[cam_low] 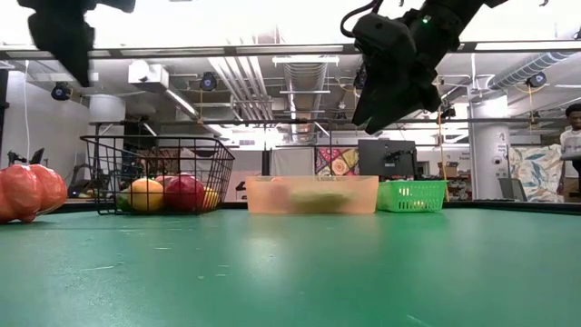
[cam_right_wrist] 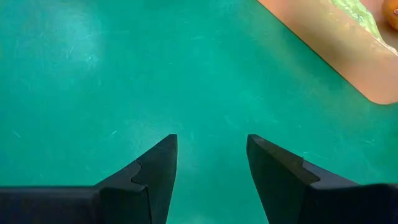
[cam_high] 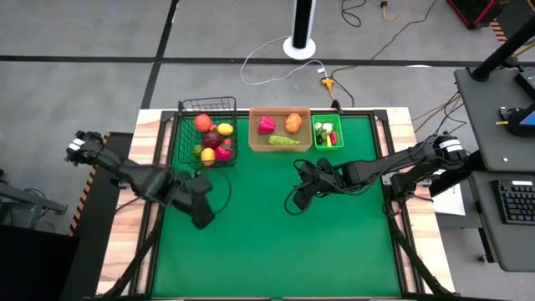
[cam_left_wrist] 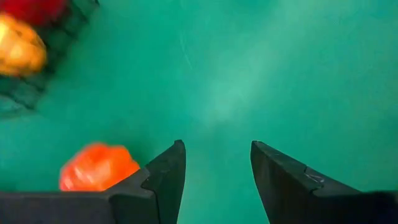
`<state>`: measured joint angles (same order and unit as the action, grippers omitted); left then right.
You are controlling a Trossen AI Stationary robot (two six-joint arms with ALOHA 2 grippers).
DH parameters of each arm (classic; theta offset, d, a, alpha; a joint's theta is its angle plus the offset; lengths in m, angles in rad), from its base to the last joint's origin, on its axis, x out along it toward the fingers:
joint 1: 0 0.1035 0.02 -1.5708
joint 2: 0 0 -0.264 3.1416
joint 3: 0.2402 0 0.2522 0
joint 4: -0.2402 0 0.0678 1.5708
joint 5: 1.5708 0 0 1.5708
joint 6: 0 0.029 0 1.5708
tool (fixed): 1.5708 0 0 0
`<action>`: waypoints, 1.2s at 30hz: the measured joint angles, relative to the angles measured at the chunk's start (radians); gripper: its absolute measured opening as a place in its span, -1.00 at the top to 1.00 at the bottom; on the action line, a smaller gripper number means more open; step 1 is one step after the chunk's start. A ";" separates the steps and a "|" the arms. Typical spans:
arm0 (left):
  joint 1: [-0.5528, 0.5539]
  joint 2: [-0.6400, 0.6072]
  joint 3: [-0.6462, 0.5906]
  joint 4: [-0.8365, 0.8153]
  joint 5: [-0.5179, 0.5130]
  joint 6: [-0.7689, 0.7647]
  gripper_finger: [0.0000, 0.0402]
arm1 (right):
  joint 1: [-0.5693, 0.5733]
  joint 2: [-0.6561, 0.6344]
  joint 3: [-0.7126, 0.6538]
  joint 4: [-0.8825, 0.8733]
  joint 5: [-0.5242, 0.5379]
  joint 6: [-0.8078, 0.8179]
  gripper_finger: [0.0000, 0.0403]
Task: Sort produce into baskets
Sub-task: Put the orange squash into the black wire basket
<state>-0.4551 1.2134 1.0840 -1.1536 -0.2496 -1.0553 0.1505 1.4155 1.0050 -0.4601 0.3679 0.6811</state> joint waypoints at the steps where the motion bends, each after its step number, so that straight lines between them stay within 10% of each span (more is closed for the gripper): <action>1: -0.024 0.009 0.000 -0.006 0.007 -0.033 0.18 | 0.000 0.000 0.000 0.001 0.000 0.000 0.08; 22: -0.109 0.286 0.000 -0.223 0.137 -0.292 0.18 | 0.000 0.000 0.000 0.006 0.000 0.000 0.08; 36: -0.105 0.353 -0.024 -0.327 0.032 -0.357 -0.65 | 0.007 0.000 0.000 0.006 -0.001 0.000 0.08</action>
<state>-0.5604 1.5663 1.0600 -1.4811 -0.2172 -1.4123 0.1576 1.4155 1.0050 -0.4543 0.3665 0.6806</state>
